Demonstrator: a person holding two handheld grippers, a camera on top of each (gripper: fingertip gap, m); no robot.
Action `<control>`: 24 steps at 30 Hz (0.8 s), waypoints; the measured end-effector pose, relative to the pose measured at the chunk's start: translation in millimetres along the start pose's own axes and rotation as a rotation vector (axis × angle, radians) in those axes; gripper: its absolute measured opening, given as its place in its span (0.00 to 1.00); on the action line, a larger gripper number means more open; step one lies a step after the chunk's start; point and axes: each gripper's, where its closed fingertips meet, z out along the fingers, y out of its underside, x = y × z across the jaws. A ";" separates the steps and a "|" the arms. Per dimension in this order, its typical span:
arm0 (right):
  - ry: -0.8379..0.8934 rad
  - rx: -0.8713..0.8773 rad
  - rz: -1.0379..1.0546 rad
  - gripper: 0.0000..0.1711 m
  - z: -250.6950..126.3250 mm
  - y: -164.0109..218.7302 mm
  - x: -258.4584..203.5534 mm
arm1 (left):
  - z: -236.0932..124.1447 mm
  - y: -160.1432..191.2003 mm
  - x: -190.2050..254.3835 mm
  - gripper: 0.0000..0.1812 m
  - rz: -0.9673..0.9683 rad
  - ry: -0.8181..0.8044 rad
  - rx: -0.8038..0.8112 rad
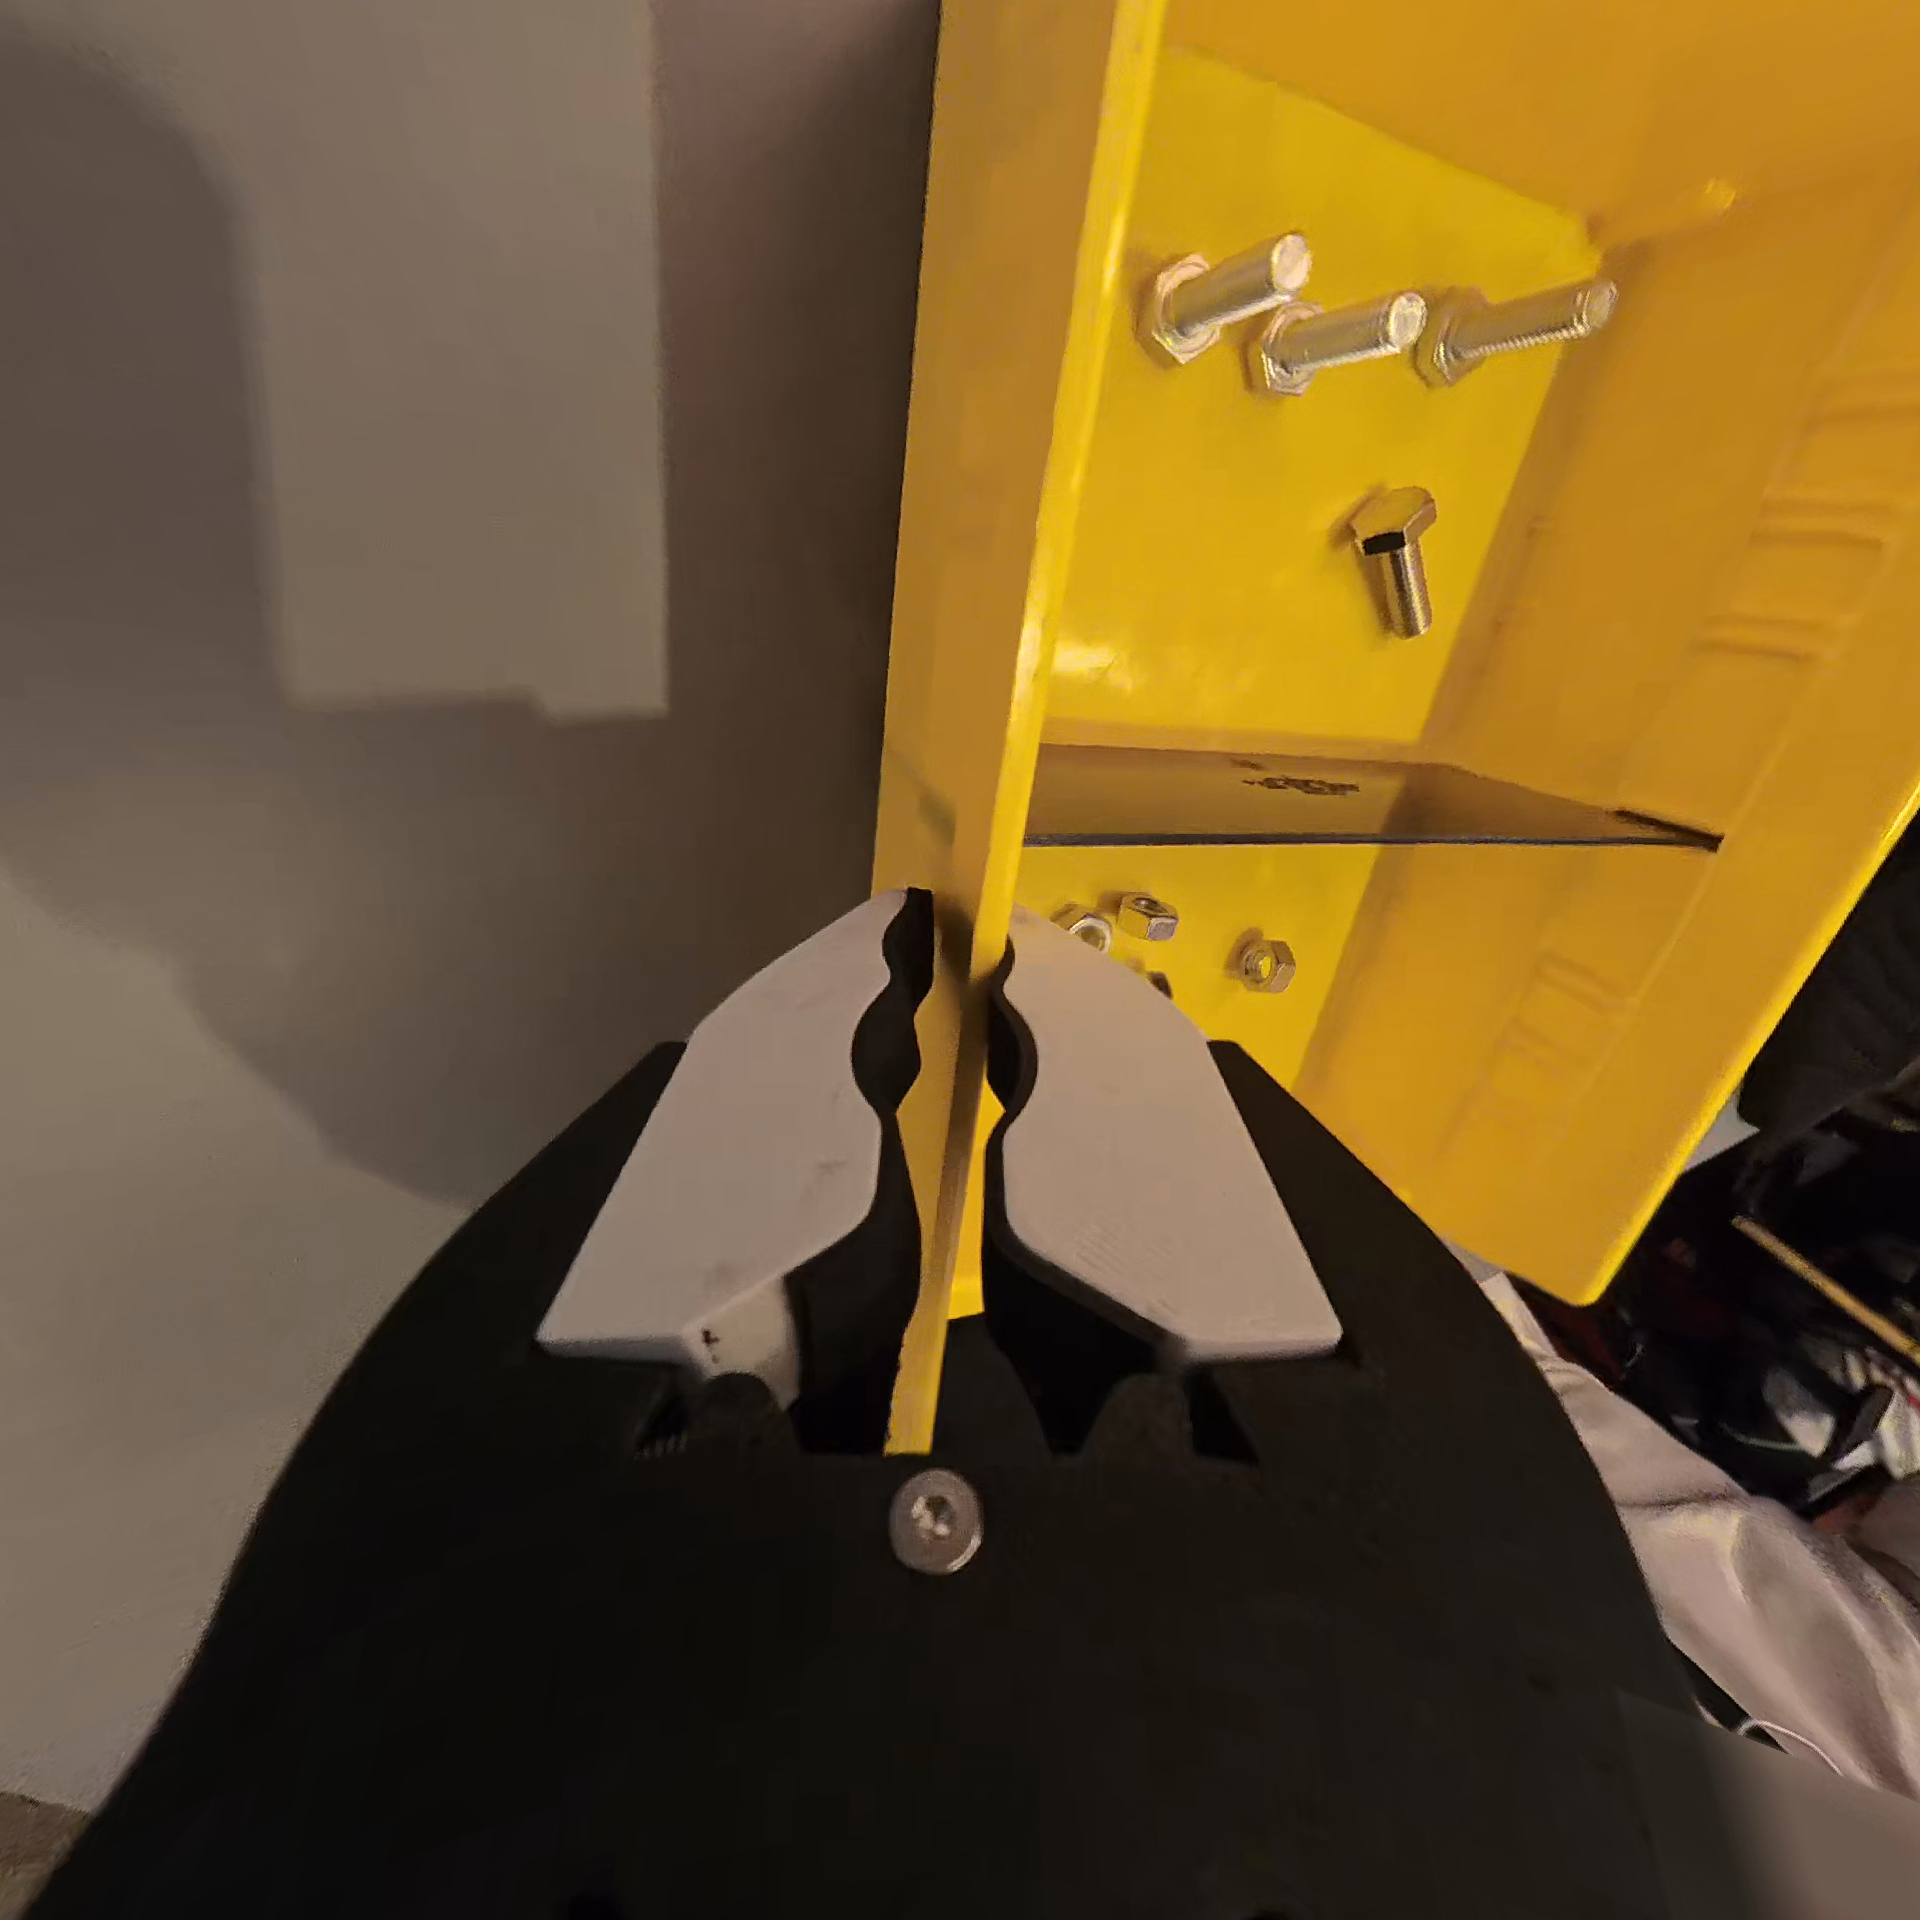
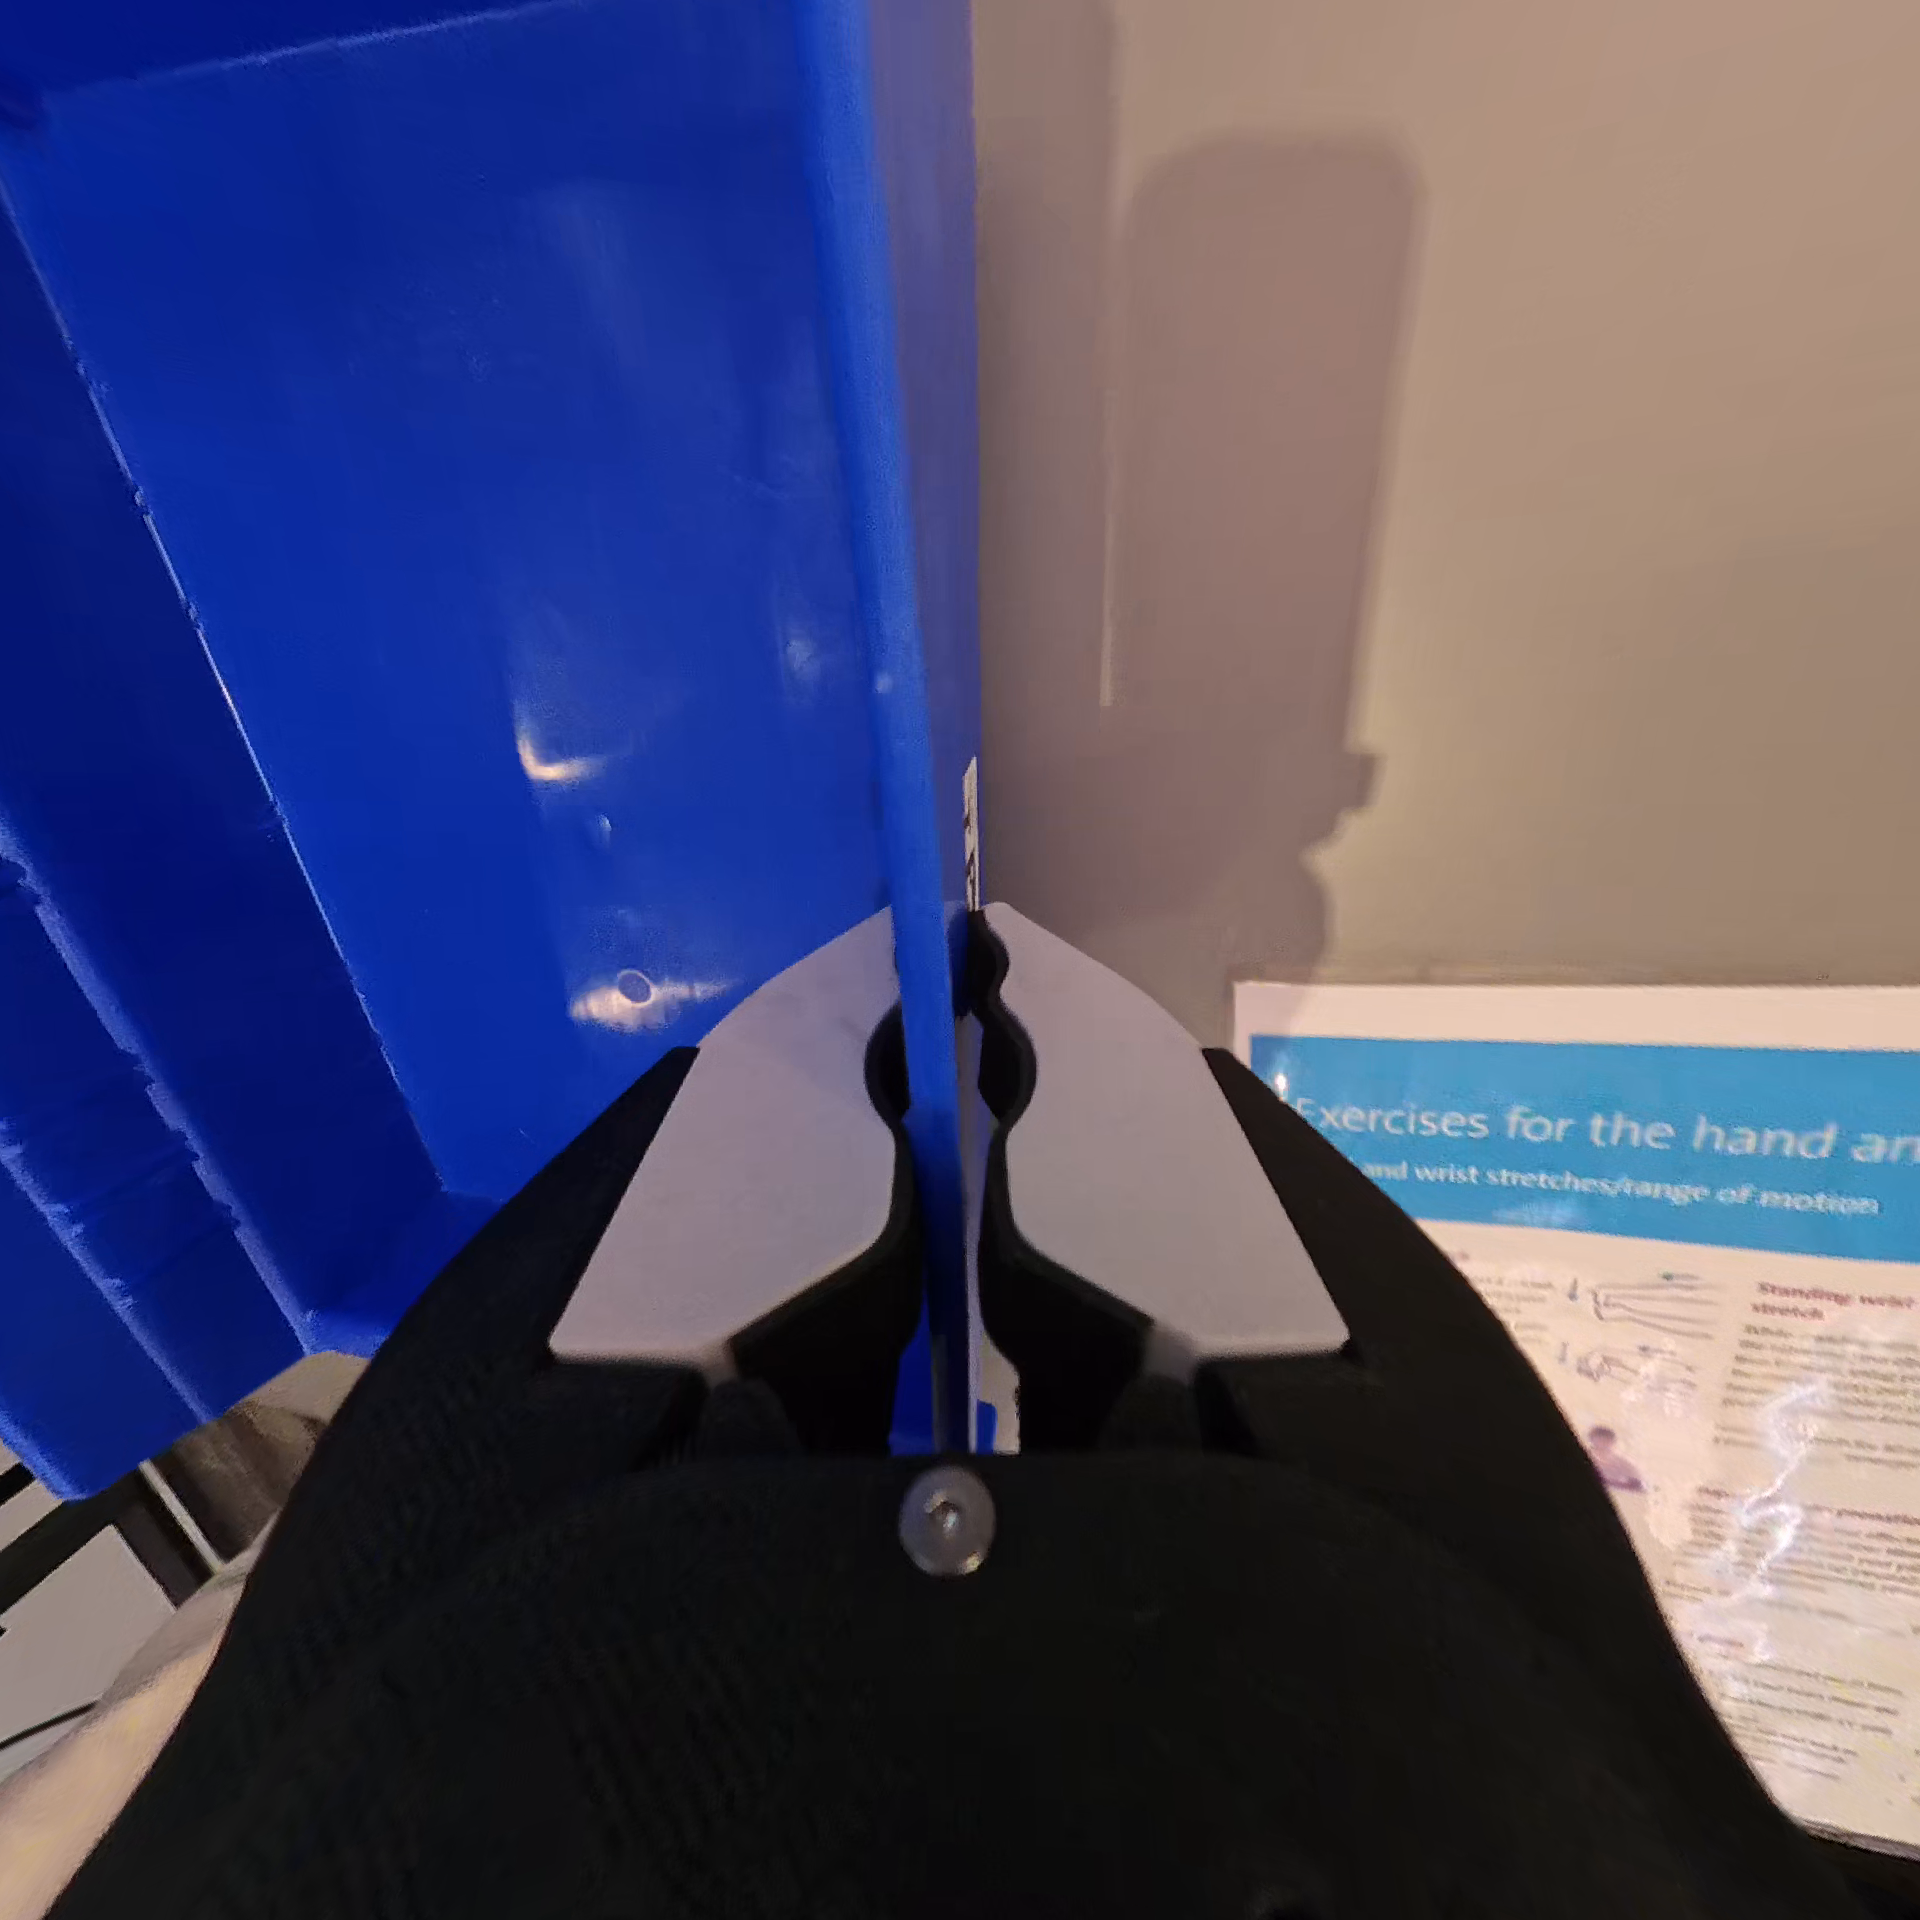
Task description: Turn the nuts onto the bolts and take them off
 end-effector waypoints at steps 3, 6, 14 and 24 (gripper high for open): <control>0.023 -0.016 -0.023 0.04 12.0 -4.8 -6.4 | -12.6 14.9 -31.9 0.04 -0.046 -0.016 0.015; 0.029 -0.033 -0.038 0.04 20.7 -6.9 -12.4 | -23.8 29.5 -59.7 0.03 -0.075 -0.046 0.027; 0.052 -0.060 -0.065 0.04 28.3 -10.6 -21.6 | -39.4 53.1 -98.3 0.03 -0.130 -0.047 0.062; 0.065 -0.062 -0.045 0.04 27.8 -11.0 -20.5 | -44.7 58.0 -111.7 0.04 -0.186 -0.019 0.099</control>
